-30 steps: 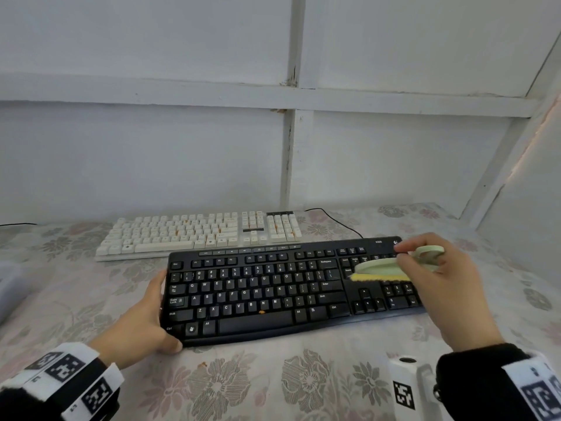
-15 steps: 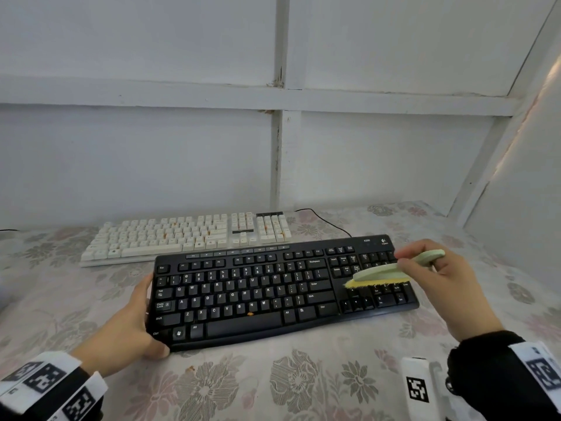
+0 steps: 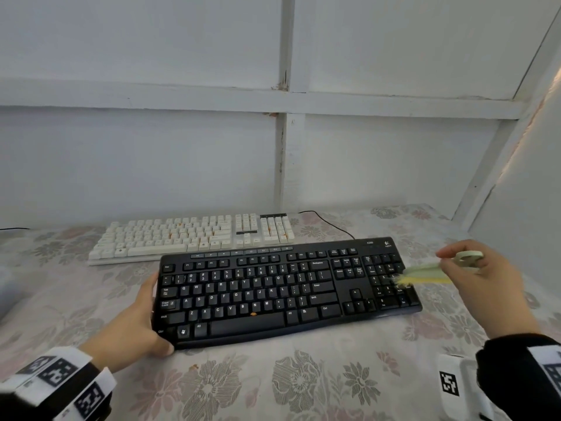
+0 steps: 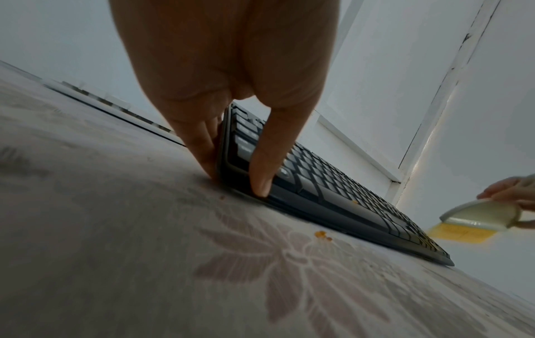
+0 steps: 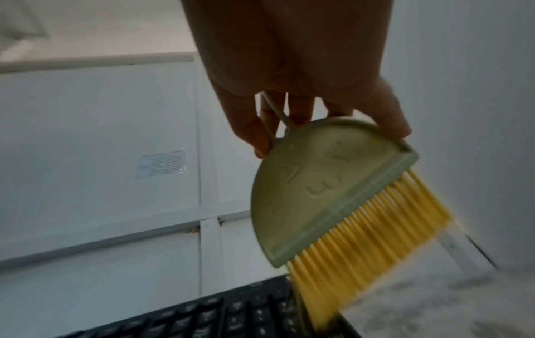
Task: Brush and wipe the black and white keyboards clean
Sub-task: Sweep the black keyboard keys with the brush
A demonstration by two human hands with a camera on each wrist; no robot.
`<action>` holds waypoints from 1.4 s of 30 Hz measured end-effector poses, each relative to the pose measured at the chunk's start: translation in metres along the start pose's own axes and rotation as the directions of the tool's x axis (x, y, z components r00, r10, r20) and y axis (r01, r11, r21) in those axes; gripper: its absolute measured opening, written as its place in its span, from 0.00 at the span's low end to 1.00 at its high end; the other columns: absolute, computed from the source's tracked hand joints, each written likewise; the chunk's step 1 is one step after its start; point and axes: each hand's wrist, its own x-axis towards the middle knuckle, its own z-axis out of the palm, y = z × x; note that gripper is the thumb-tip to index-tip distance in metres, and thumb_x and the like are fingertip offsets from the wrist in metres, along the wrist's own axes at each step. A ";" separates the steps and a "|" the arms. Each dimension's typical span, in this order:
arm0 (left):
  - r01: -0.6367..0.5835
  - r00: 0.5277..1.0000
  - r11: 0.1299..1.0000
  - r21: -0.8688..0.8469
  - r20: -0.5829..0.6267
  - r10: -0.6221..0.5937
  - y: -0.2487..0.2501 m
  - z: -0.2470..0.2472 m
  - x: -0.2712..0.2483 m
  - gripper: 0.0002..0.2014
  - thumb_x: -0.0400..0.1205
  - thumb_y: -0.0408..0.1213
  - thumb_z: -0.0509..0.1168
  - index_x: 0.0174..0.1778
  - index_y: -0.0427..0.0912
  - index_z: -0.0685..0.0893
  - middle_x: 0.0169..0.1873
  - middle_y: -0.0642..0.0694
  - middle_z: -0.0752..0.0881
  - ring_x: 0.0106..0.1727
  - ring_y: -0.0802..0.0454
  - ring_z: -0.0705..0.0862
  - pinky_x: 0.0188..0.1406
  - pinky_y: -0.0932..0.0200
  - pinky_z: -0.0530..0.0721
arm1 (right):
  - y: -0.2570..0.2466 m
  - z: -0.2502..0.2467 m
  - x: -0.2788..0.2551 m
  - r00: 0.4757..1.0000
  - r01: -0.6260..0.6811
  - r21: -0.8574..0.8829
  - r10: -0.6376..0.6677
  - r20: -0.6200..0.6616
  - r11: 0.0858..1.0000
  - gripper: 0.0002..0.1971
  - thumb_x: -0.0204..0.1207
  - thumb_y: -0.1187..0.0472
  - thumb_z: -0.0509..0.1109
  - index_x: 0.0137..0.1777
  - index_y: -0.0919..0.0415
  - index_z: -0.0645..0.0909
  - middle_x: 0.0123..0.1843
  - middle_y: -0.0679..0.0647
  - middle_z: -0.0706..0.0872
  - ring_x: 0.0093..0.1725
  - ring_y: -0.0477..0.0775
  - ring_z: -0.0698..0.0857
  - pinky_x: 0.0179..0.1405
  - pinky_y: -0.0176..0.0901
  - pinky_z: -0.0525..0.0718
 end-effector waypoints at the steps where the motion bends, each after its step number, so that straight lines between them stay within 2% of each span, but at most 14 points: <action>1: 0.002 1.000 1.000 0.003 0.001 -0.002 0.000 0.000 0.000 0.63 0.54 0.23 0.74 0.73 0.72 0.45 0.52 0.47 0.83 0.51 0.44 0.86 0.55 0.40 0.84 | -0.010 0.001 -0.005 0.999 0.025 -0.005 -0.025 -0.021 1.000 0.16 0.74 0.67 0.68 0.37 0.40 0.81 0.41 0.53 0.83 0.29 0.51 0.75 0.28 0.39 0.72; 3: 0.004 1.000 1.000 0.011 0.003 -0.004 0.000 -0.001 0.001 0.63 0.54 0.25 0.74 0.75 0.70 0.45 0.52 0.47 0.83 0.51 0.45 0.86 0.55 0.41 0.84 | -0.035 0.012 -0.021 0.997 0.080 0.083 -0.081 0.006 0.993 0.13 0.75 0.65 0.70 0.37 0.44 0.82 0.40 0.49 0.84 0.29 0.44 0.76 0.27 0.29 0.73; 5: 0.008 1.000 1.000 0.025 0.008 -0.008 0.000 -0.001 0.001 0.63 0.57 0.23 0.75 0.77 0.67 0.44 0.53 0.49 0.83 0.52 0.46 0.85 0.56 0.42 0.83 | -0.065 0.035 -0.045 0.980 0.123 0.200 -0.151 0.132 0.972 0.10 0.75 0.65 0.71 0.37 0.47 0.84 0.36 0.47 0.85 0.29 0.39 0.79 0.27 0.23 0.72; 7: 0.006 1.000 0.999 0.037 0.007 -0.006 -0.001 0.000 0.002 0.62 0.60 0.20 0.75 0.78 0.65 0.44 0.53 0.51 0.82 0.52 0.47 0.85 0.56 0.44 0.83 | -0.091 0.068 -0.075 0.925 0.195 0.241 -0.260 0.277 0.951 0.09 0.74 0.64 0.72 0.38 0.48 0.83 0.38 0.45 0.86 0.36 0.40 0.82 0.35 0.27 0.77; 9: -0.002 1.000 0.999 0.037 0.007 0.002 -0.001 0.000 0.002 0.63 0.59 0.21 0.75 0.78 0.66 0.43 0.53 0.51 0.82 0.52 0.48 0.85 0.57 0.44 0.83 | -0.112 0.101 -0.102 0.851 0.274 0.231 -0.348 0.394 0.933 0.06 0.75 0.56 0.70 0.37 0.46 0.80 0.42 0.42 0.85 0.45 0.42 0.81 0.48 0.41 0.80; 11: -0.010 1.000 0.999 0.043 -0.003 0.010 -0.002 -0.001 0.002 0.63 0.55 0.26 0.76 0.75 0.70 0.44 0.53 0.50 0.83 0.52 0.47 0.86 0.55 0.43 0.84 | -0.129 0.129 -0.122 0.784 0.334 0.227 -0.404 0.472 0.915 0.03 0.76 0.51 0.66 0.42 0.43 0.80 0.46 0.40 0.83 0.51 0.45 0.79 0.56 0.52 0.77; 13: -0.014 1.000 0.997 0.073 -0.013 0.015 -0.003 -0.001 0.003 0.62 0.57 0.27 0.77 0.73 0.70 0.43 0.51 0.48 0.84 0.49 0.48 0.86 0.50 0.48 0.85 | -0.144 0.148 -0.134 0.734 0.353 0.206 -0.407 0.544 0.913 0.04 0.79 0.50 0.64 0.48 0.44 0.79 0.49 0.41 0.80 0.54 0.46 0.75 0.60 0.54 0.74; 15: -0.030 0.999 0.990 0.136 -0.021 0.033 0.000 -0.001 0.002 0.58 0.64 0.26 0.77 0.74 0.63 0.42 0.49 0.51 0.82 0.49 0.53 0.85 0.48 0.54 0.83 | -0.154 0.161 -0.142 0.707 0.351 0.169 -0.379 0.597 0.921 0.05 0.80 0.50 0.62 0.50 0.46 0.79 0.52 0.43 0.79 0.55 0.50 0.74 0.59 0.55 0.72; 18: -0.078 0.997 0.988 0.134 -0.015 0.081 0.001 0.000 0.002 0.56 0.66 0.26 0.77 0.77 0.59 0.44 0.54 0.56 0.79 0.53 0.56 0.83 0.55 0.49 0.84 | -0.159 0.169 -0.148 0.697 0.328 0.127 -0.331 0.636 0.936 0.07 0.80 0.49 0.61 0.52 0.47 0.78 0.53 0.45 0.79 0.56 0.53 0.75 0.58 0.53 0.71; 22: -0.064 0.998 0.993 0.098 0.007 0.063 -0.002 -0.003 0.003 0.62 0.60 0.26 0.77 0.78 0.63 0.43 0.53 0.50 0.84 0.50 0.51 0.86 0.51 0.48 0.86 | -0.153 0.164 -0.146 0.706 0.341 0.077 -0.310 0.636 0.937 0.06 0.81 0.51 0.59 0.51 0.47 0.77 0.52 0.44 0.79 0.55 0.51 0.74 0.55 0.49 0.66; 26: -0.038 0.999 0.998 0.043 0.016 0.037 -0.005 -0.004 0.003 0.63 0.59 0.24 0.76 0.76 0.70 0.43 0.55 0.51 0.82 0.54 0.49 0.85 0.56 0.45 0.84 | -0.139 0.147 -0.133 0.750 0.366 -0.026 -0.279 0.600 0.930 0.06 0.83 0.51 0.57 0.49 0.47 0.75 0.51 0.41 0.78 0.54 0.48 0.72 0.60 0.51 0.68; 31: -0.042 0.999 0.999 0.022 0.017 0.042 -0.006 -0.004 0.004 0.61 0.59 0.23 0.76 0.69 0.76 0.43 0.56 0.54 0.81 0.56 0.50 0.83 0.58 0.46 0.83 | -0.136 0.147 -0.132 0.757 0.328 0.141 -0.350 0.552 0.934 0.06 0.78 0.52 0.58 0.42 0.47 0.76 0.45 0.43 0.80 0.49 0.50 0.77 0.55 0.57 0.77; 37: -0.015 0.999 1.000 0.001 0.053 0.015 -0.006 -0.005 0.004 0.64 0.60 0.23 0.76 0.77 0.70 0.41 0.58 0.56 0.79 0.58 0.49 0.83 0.62 0.44 0.82 | -0.107 0.130 -0.109 0.874 0.175 0.095 -0.199 0.443 0.980 0.10 0.77 0.59 0.65 0.35 0.48 0.75 0.36 0.45 0.82 0.43 0.50 0.79 0.54 0.59 0.80; 42: -0.020 0.998 1.000 0.004 0.052 0.020 -0.004 -0.005 0.003 0.64 0.59 0.24 0.76 0.77 0.70 0.41 0.58 0.57 0.79 0.58 0.51 0.83 0.62 0.45 0.81 | -0.104 0.120 -0.105 0.911 0.135 0.202 -0.202 0.359 0.970 0.10 0.76 0.62 0.66 0.34 0.51 0.78 0.35 0.44 0.81 0.32 0.44 0.75 0.39 0.42 0.75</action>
